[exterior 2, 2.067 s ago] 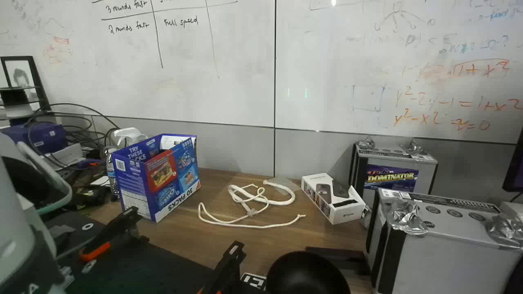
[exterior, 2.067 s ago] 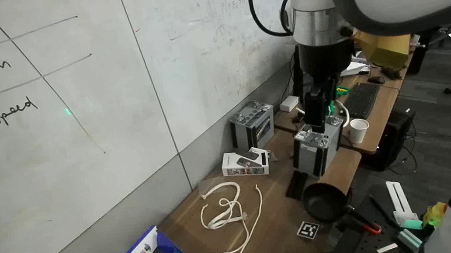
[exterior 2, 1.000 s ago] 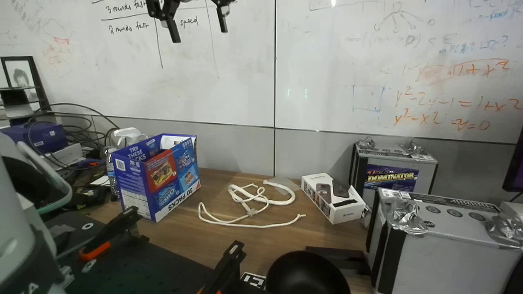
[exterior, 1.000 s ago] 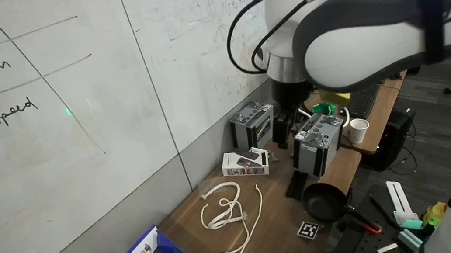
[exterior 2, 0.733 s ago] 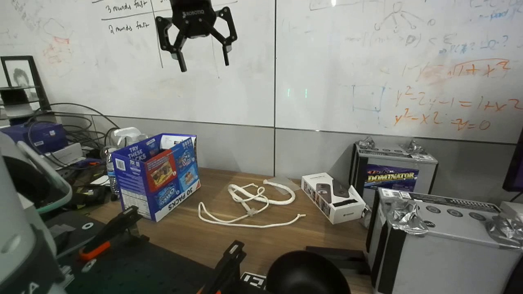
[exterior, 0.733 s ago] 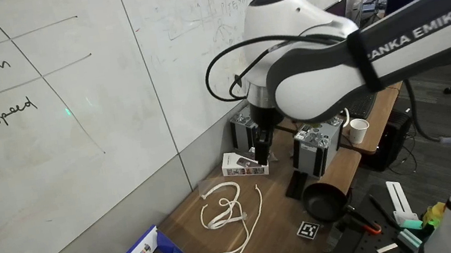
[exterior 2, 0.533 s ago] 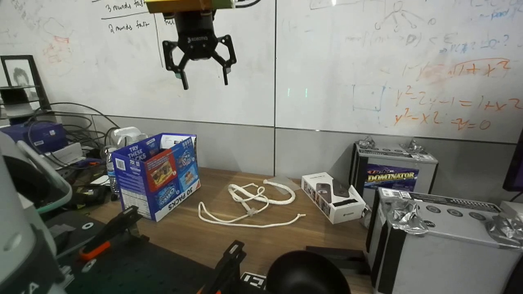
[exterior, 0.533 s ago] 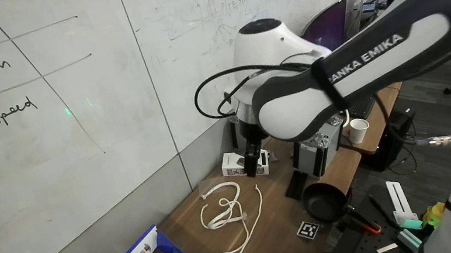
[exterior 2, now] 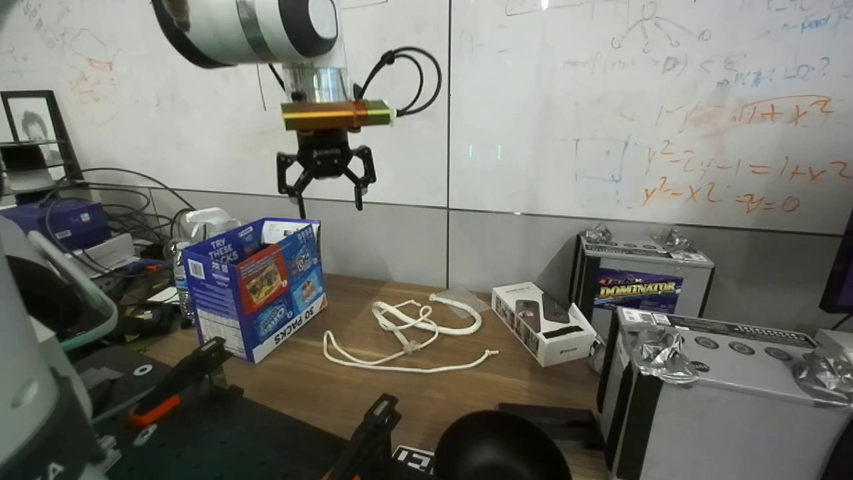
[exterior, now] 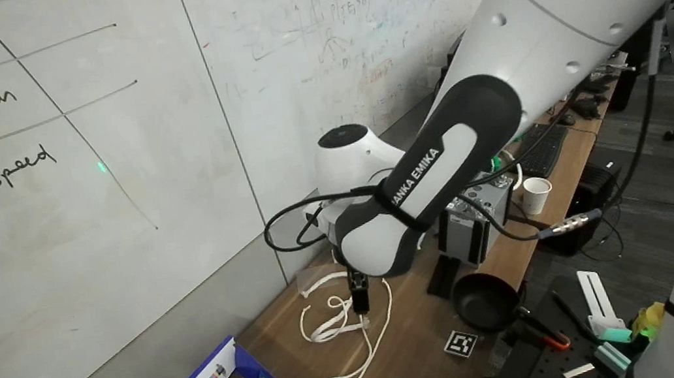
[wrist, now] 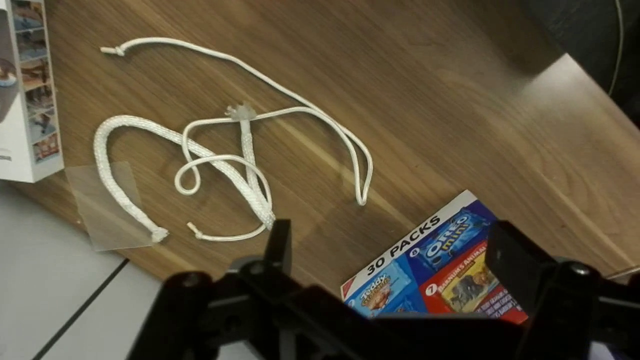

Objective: Put the ropes in the box

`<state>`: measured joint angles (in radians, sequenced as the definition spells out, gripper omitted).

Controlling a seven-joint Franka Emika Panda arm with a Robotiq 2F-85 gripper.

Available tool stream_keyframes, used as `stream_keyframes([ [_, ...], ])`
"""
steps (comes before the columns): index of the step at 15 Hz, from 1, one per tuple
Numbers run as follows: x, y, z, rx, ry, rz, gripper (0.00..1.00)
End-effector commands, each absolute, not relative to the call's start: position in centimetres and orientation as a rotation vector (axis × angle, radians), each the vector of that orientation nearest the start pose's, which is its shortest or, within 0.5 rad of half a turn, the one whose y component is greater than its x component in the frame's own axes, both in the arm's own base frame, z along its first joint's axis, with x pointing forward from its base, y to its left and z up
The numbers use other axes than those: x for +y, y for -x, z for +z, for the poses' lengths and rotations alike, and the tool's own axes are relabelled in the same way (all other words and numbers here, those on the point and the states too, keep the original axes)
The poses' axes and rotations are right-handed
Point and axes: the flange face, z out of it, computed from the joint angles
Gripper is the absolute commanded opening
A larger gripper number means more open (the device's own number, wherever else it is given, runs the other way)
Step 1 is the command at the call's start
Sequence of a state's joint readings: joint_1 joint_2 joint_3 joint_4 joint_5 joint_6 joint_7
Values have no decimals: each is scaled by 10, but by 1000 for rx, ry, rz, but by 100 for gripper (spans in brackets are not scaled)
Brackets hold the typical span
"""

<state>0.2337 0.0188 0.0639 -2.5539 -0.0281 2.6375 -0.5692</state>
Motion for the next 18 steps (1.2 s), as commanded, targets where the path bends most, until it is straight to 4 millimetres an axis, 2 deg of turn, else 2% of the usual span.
stream_keyframes([
  [1, 153, -460, 233, -1569, 2788, -77, 100],
  [4, 158, -483, 215, -1663, 2793, -125, 100],
  [8, 160, -526, 194, -1693, 2798, -178, 100],
  [11, 159, -550, 164, -1671, 2797, -161, 100],
  [15, 157, -569, 120, -1626, 2822, -124, 100],
  [18, 154, -575, 88, -1618, 2822, -82, 100],
])
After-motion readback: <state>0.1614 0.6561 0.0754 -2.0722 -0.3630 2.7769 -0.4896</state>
